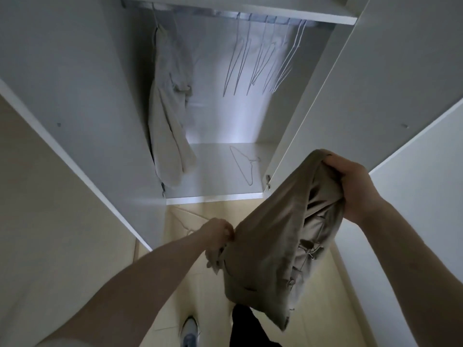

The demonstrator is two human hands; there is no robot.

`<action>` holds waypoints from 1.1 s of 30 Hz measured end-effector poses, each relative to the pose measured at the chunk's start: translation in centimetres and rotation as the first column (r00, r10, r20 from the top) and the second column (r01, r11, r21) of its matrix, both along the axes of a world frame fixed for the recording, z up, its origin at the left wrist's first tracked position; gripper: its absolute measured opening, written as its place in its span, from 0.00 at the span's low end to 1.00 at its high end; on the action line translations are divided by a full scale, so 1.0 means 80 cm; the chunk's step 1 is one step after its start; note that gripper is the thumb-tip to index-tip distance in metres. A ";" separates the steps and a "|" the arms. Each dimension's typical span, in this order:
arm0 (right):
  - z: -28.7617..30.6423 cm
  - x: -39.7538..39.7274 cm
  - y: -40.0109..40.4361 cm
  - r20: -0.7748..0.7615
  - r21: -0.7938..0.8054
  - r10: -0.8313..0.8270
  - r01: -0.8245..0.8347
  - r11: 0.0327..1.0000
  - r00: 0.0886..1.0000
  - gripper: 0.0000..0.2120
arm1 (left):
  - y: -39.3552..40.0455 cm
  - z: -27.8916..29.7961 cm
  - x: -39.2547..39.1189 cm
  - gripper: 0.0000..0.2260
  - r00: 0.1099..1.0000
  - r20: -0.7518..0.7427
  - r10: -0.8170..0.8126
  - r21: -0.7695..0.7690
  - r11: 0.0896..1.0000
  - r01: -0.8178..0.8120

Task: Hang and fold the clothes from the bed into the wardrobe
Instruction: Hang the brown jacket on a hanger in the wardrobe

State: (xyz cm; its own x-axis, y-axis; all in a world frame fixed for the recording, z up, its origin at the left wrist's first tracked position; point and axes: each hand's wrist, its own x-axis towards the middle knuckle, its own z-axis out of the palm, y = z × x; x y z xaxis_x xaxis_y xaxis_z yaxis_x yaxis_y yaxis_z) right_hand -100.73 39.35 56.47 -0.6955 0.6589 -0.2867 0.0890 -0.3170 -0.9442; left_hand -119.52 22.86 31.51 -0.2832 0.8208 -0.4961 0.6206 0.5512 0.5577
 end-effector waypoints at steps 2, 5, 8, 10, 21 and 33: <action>-0.011 -0.012 0.009 -0.010 -0.037 0.039 -0.039 0.999 0.999 0.13 | 0.000 -0.016 0.007 0.11 0.988 0.119 0.095 -0.086 0.993 -0.085; -0.038 -0.042 0.017 -0.025 -0.049 0.125 -0.127 0.991 0.992 0.08 | 0.006 -0.044 0.016 0.19 0.705 0.469 0.531 -0.382 0.842 -0.380; -0.077 -0.075 0.017 -0.005 -0.021 0.289 -0.289 0.957 0.957 0.07 | 0.025 -0.068 0.017 0.30 0.195 0.631 0.751 -0.655 0.650 -0.386; -0.104 -0.097 0.020 0.040 -0.017 0.451 -0.451 0.892 0.891 0.07 | 0.050 -0.085 0.010 0.24 0.121 0.710 0.694 -0.600 0.685 -0.414; -0.371 -0.111 0.102 0.590 -0.257 0.529 -0.480 0.839 0.609 0.13 | 0.025 -0.228 -0.090 0.13 0.723 0.193 0.664 -0.337 0.737 -0.586; -0.789 -0.134 0.103 0.815 -0.372 0.579 -0.781 0.502 -0.017 0.08 | -0.008 -0.544 -0.116 0.11 0.947 0.178 0.267 -0.498 0.855 -0.147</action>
State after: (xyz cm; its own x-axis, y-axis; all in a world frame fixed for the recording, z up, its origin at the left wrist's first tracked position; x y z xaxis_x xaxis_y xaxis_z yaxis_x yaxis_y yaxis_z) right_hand -111.44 47.57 -6.61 -0.3239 0.1125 -0.9394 0.8356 0.4996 -0.2282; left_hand -128.81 22.23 -12.00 -0.2475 0.4053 -0.8800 0.3476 0.8850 0.3098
